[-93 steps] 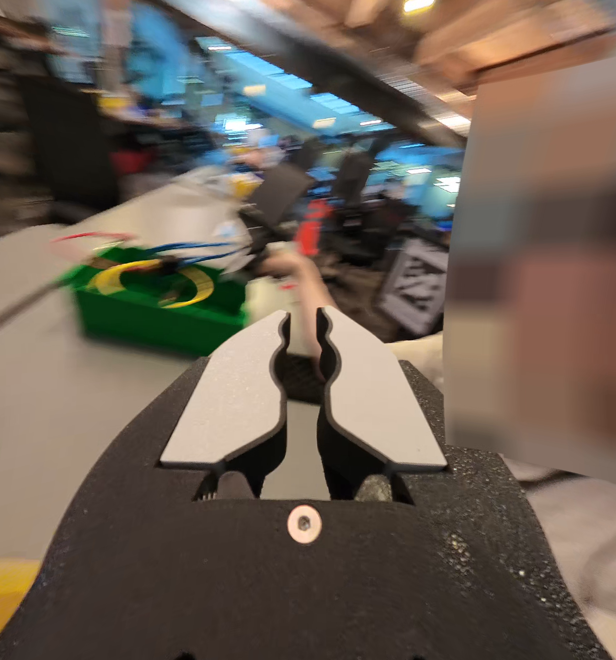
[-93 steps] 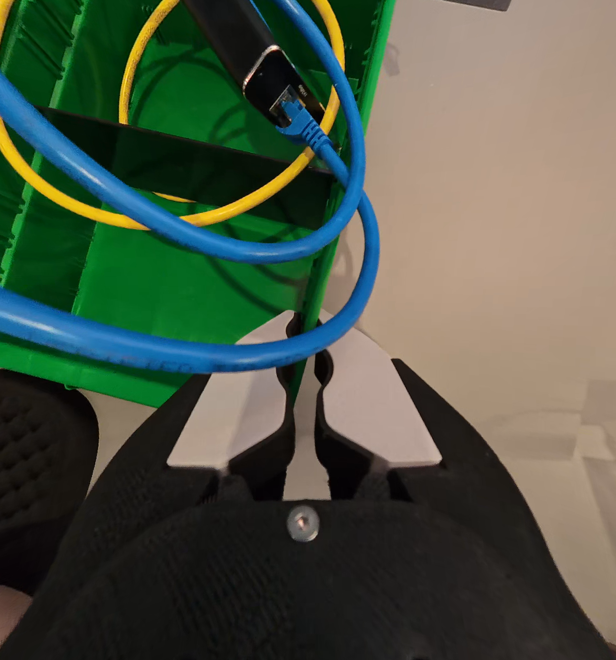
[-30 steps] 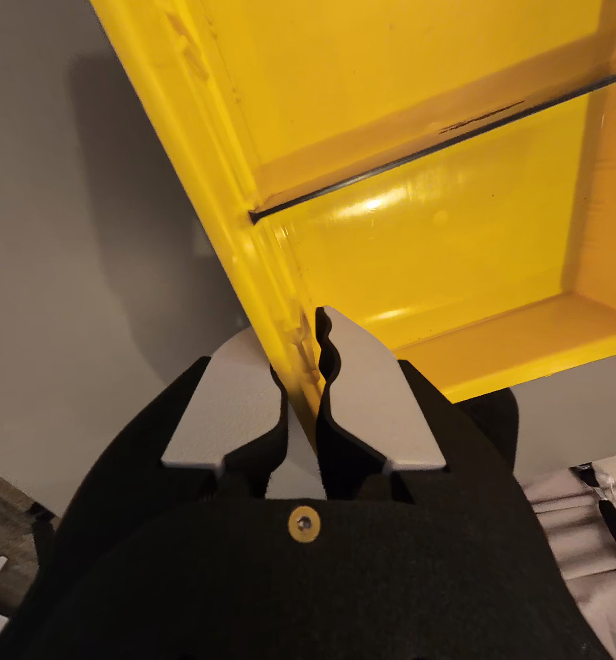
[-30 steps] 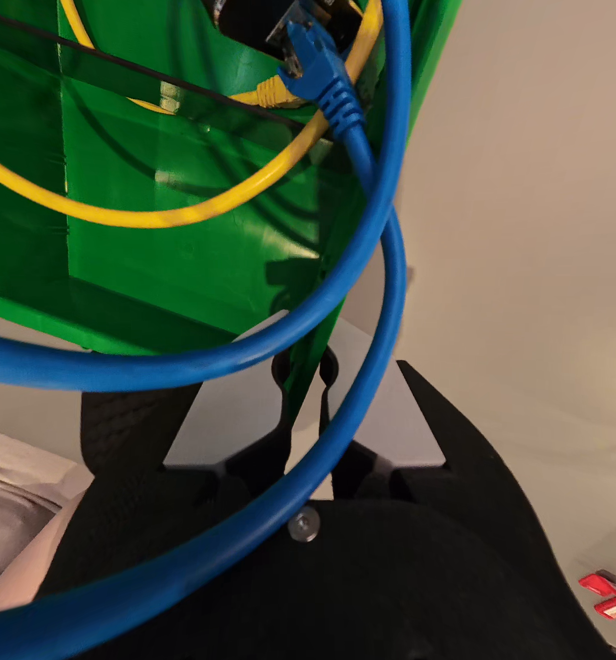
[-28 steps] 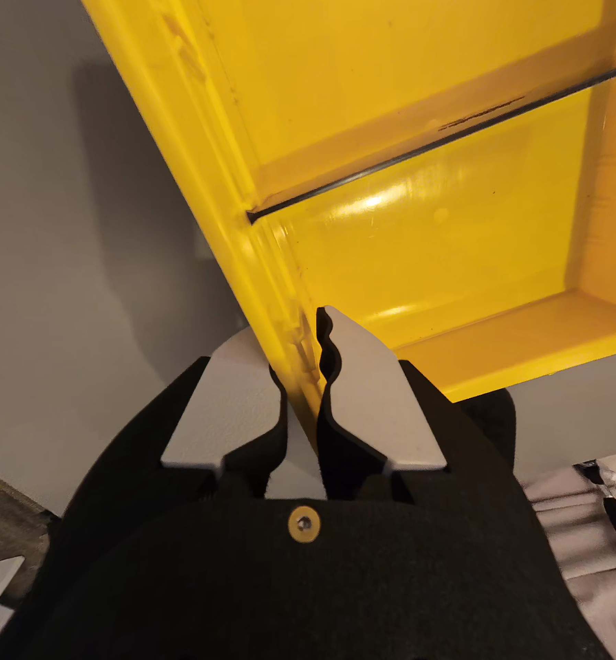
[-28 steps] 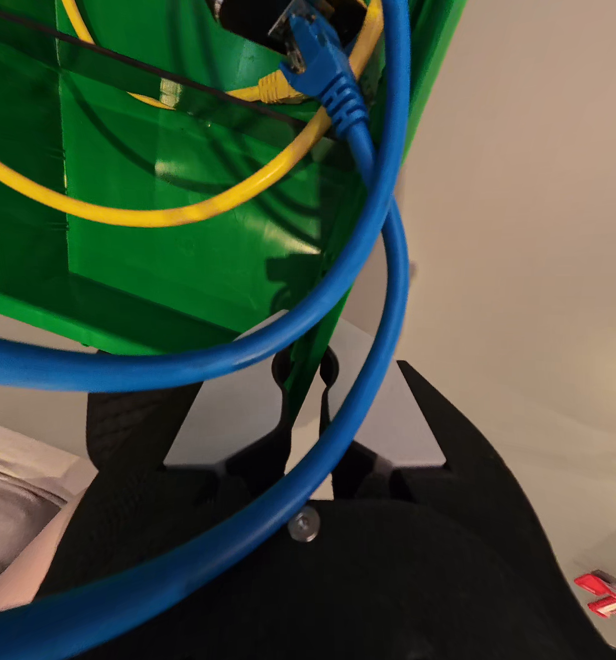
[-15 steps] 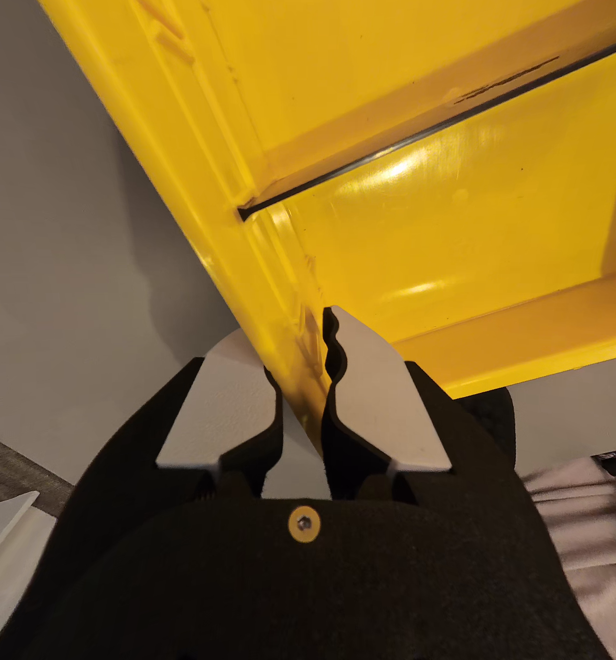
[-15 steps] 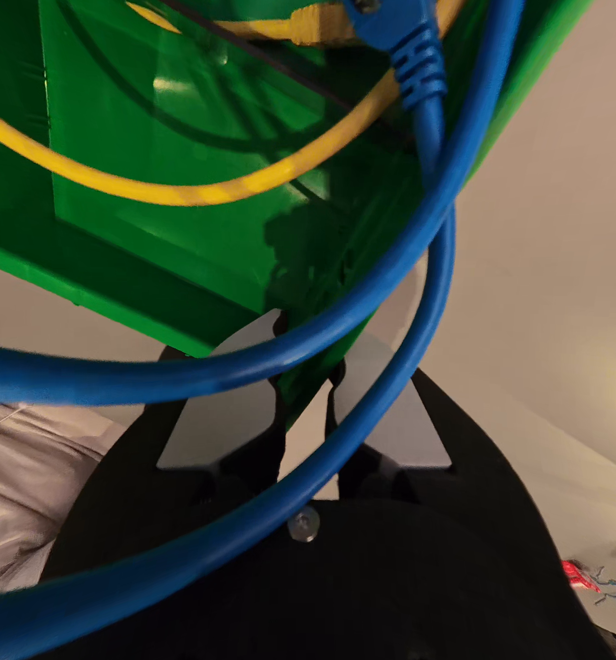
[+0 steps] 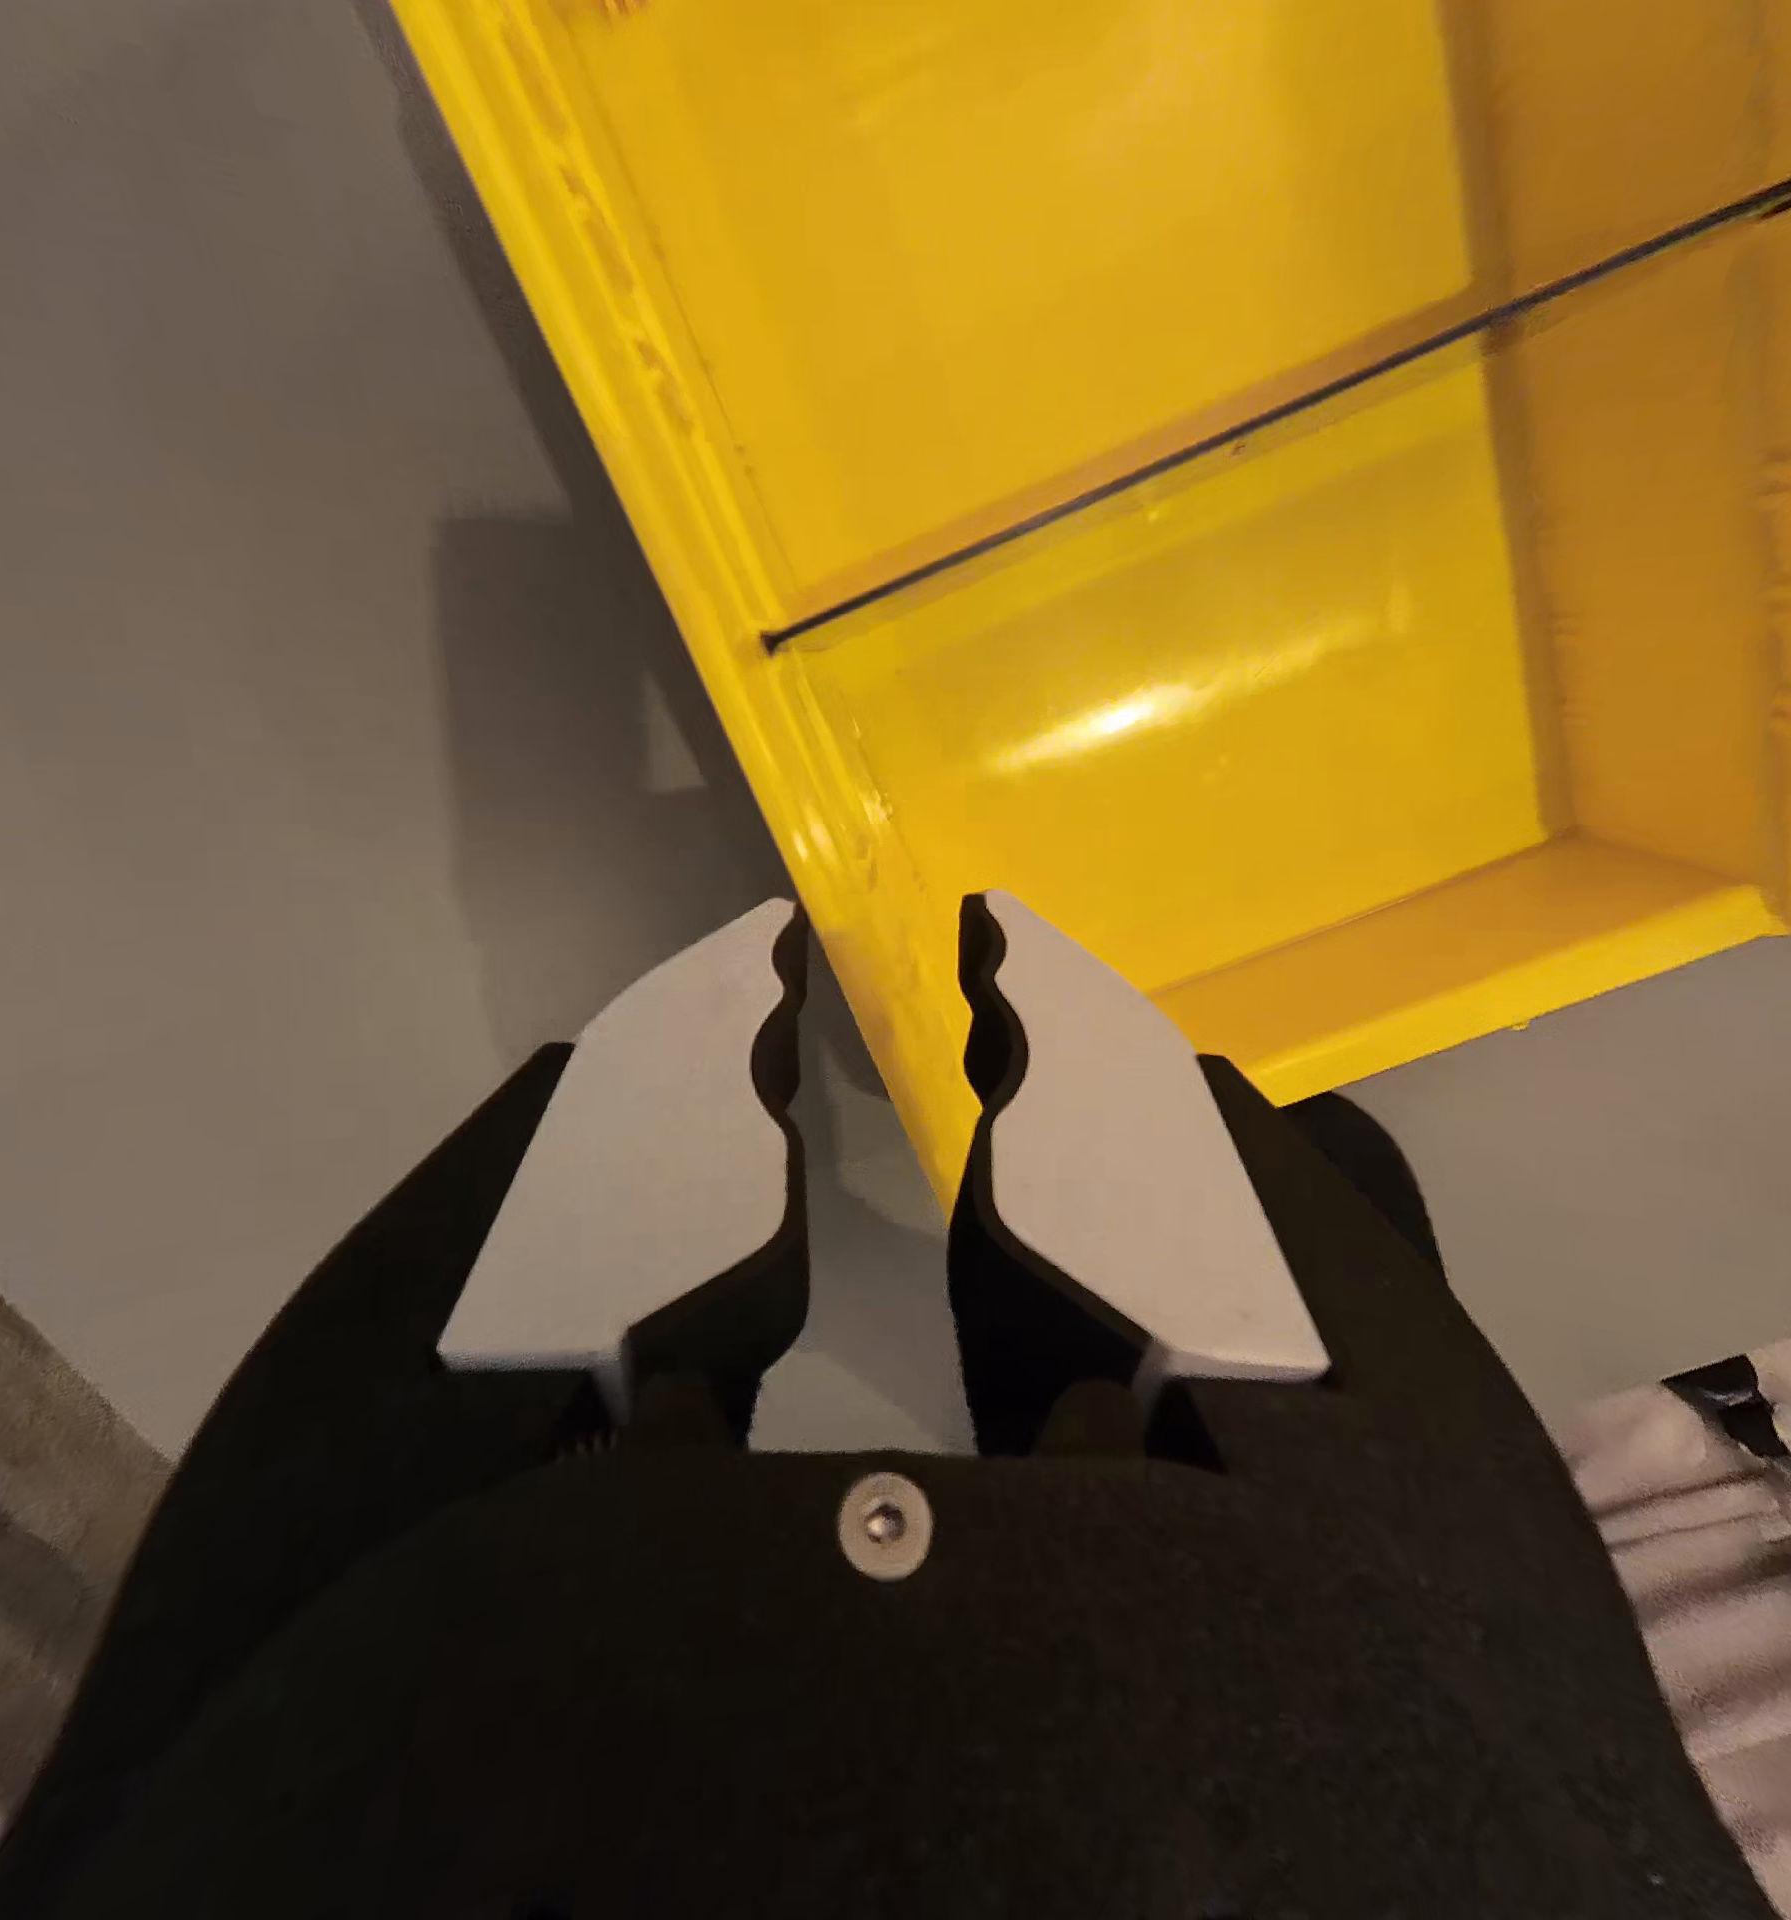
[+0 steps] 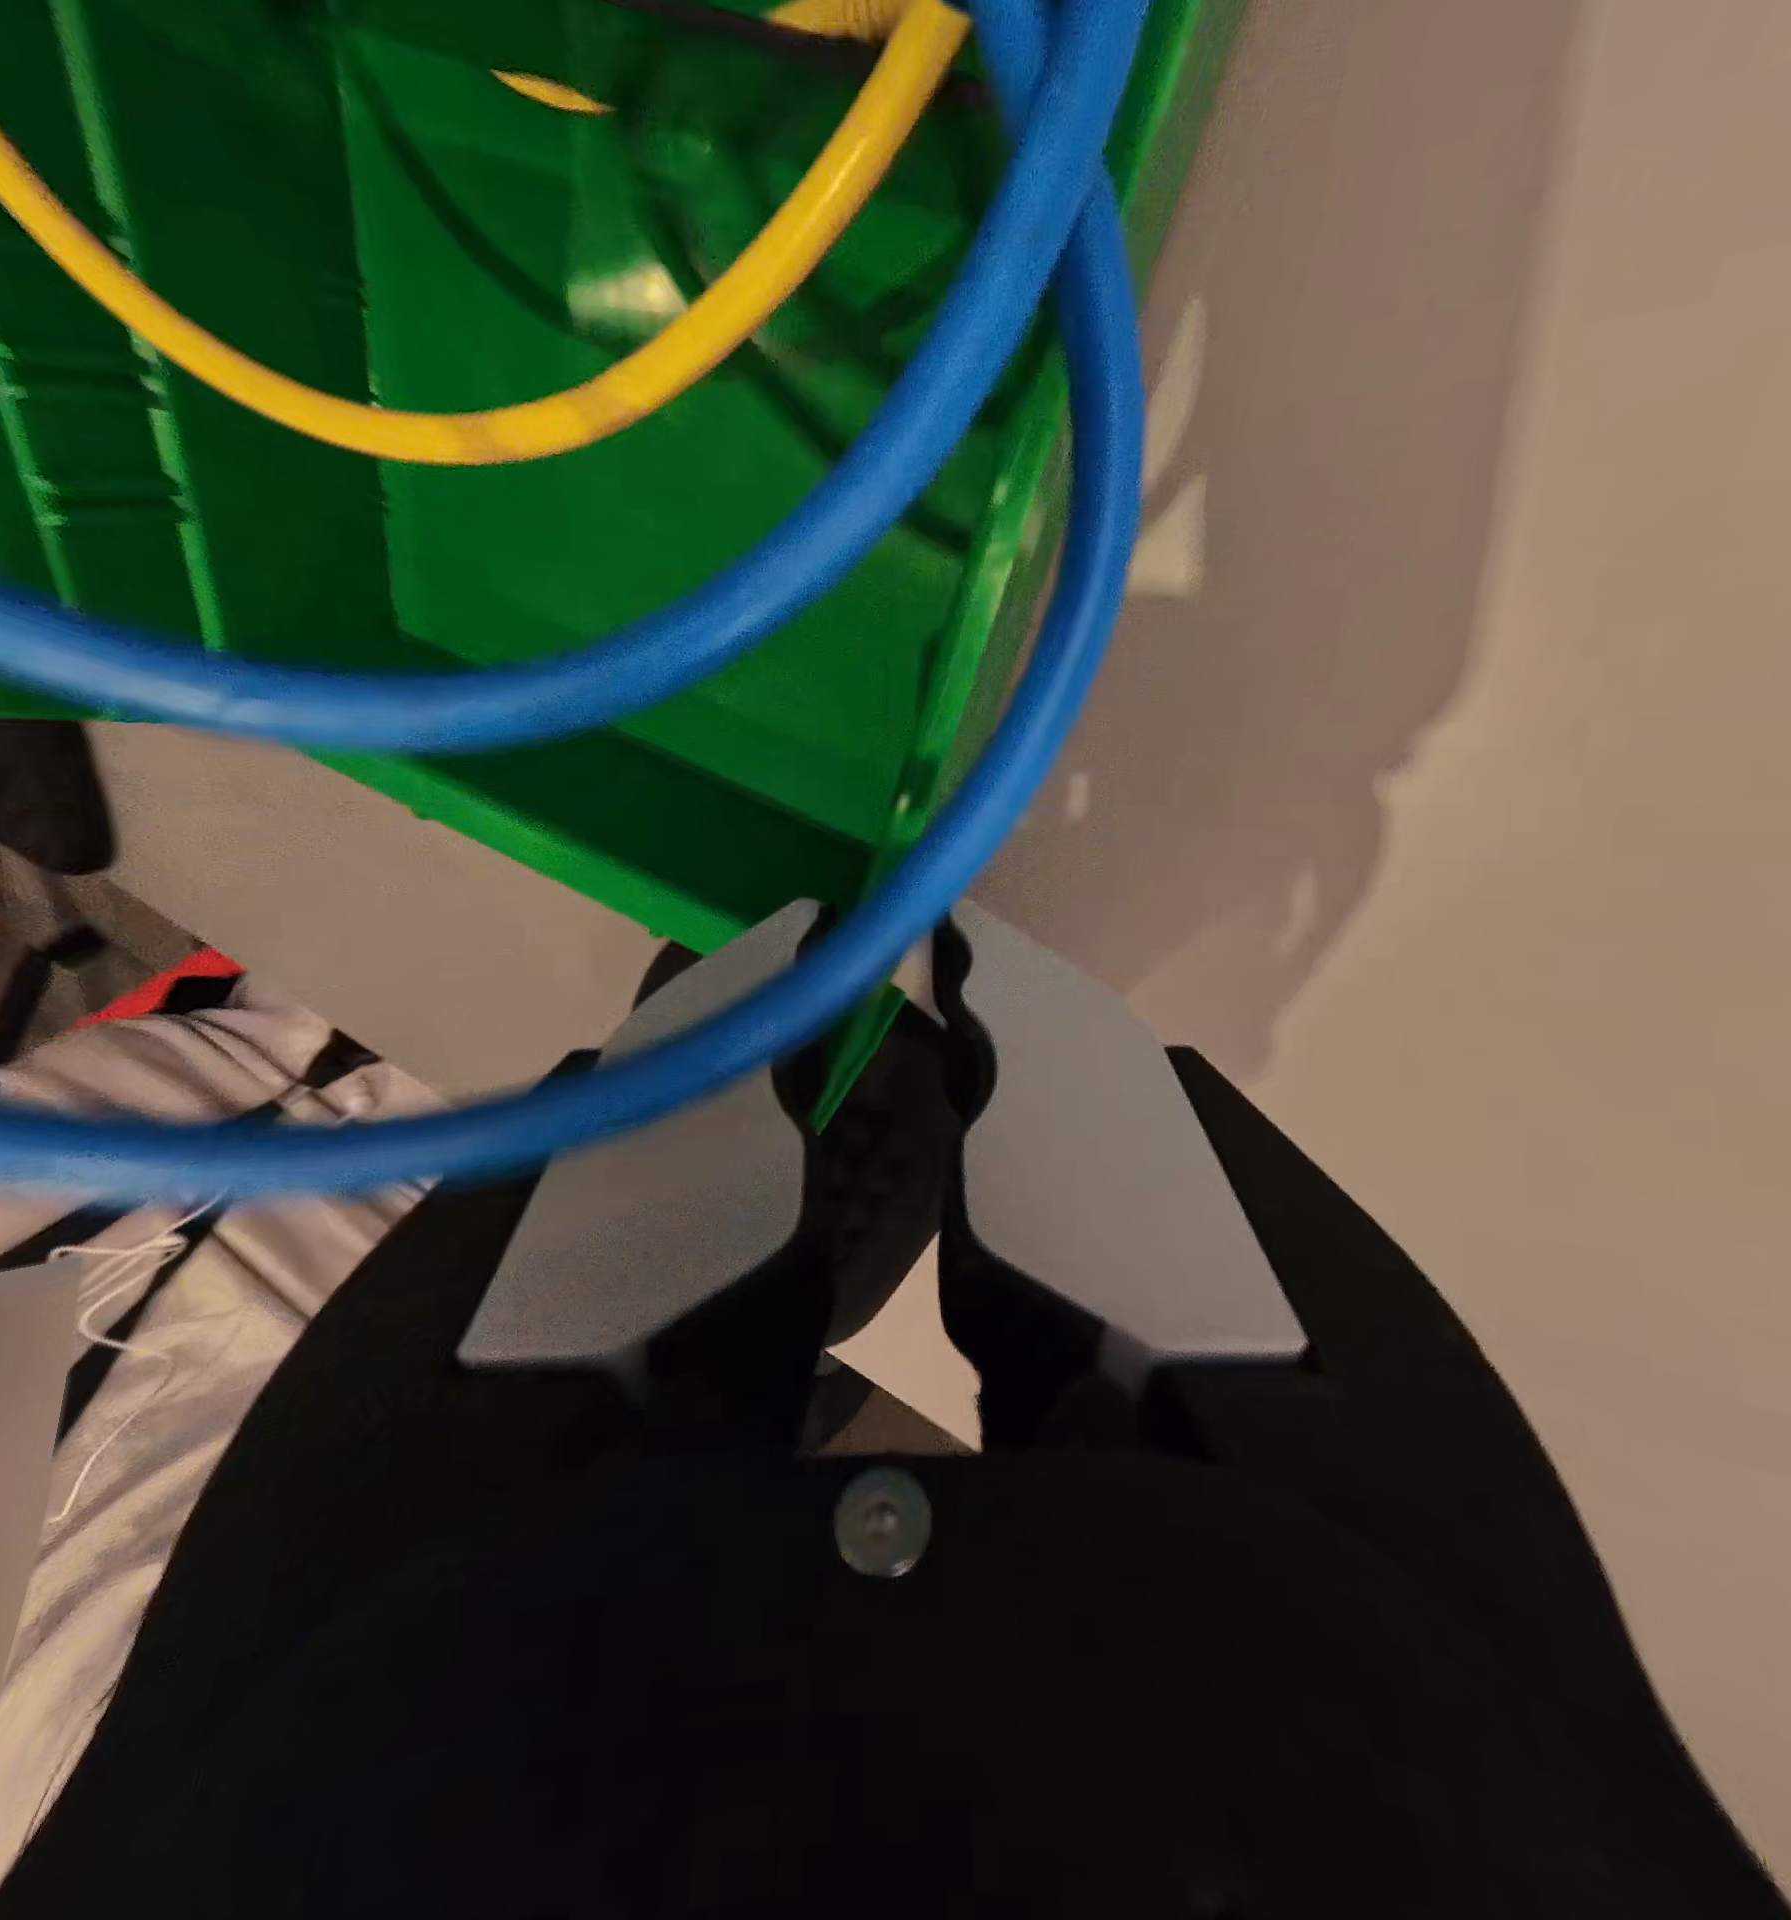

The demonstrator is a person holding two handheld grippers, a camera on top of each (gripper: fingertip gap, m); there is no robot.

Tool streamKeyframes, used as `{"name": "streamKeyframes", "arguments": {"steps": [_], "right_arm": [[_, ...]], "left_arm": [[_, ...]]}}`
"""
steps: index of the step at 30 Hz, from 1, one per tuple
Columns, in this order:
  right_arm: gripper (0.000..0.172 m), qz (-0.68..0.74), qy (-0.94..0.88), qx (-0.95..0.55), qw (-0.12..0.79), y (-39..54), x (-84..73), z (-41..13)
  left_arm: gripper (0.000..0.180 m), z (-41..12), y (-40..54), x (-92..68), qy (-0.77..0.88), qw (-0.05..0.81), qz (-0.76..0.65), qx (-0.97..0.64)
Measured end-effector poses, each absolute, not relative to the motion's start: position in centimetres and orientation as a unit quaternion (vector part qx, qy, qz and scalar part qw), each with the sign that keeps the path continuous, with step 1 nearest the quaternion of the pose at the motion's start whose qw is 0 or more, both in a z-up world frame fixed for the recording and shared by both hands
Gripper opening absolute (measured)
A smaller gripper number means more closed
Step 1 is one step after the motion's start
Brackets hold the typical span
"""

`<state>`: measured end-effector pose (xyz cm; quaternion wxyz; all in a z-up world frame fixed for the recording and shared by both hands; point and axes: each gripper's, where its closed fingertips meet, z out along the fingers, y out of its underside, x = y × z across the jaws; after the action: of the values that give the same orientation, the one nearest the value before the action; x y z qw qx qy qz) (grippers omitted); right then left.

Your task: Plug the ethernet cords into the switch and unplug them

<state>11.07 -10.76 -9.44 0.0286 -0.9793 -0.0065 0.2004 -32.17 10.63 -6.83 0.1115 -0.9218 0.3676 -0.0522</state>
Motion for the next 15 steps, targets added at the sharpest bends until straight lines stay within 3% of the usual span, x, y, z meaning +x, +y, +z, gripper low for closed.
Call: {"name": "streamKeyframes", "arguments": {"steps": [5, 9, 13, 15], "right_arm": [[0.007, 0.198, 0.032, -0.972, 0.123, -11.0, 12.2, -5.5], [0.008, 0.129, 0.025, -0.961, 0.242, -10.3, 12.1, -0.2], [0.015, 0.085, -0.084, -0.888, 0.444, -6.9, 7.9, 8.0], [0.028, 0.112, -0.179, -0.810, 0.547, -5.4, 3.0, 12.1]], "left_arm": [[0.028, -1.8, 11.1, -30.5, 0.367, 0.233, -0.125, -0.892], [0.028, 3.2, 11.2, -28.9, 0.366, 0.344, -0.199, -0.841], [0.028, 8.0, 10.7, -27.8, 0.365, 0.436, -0.269, -0.777], [0.028, 10.7, 10.8, -27.9, 0.354, 0.499, -0.276, -0.741]]}}
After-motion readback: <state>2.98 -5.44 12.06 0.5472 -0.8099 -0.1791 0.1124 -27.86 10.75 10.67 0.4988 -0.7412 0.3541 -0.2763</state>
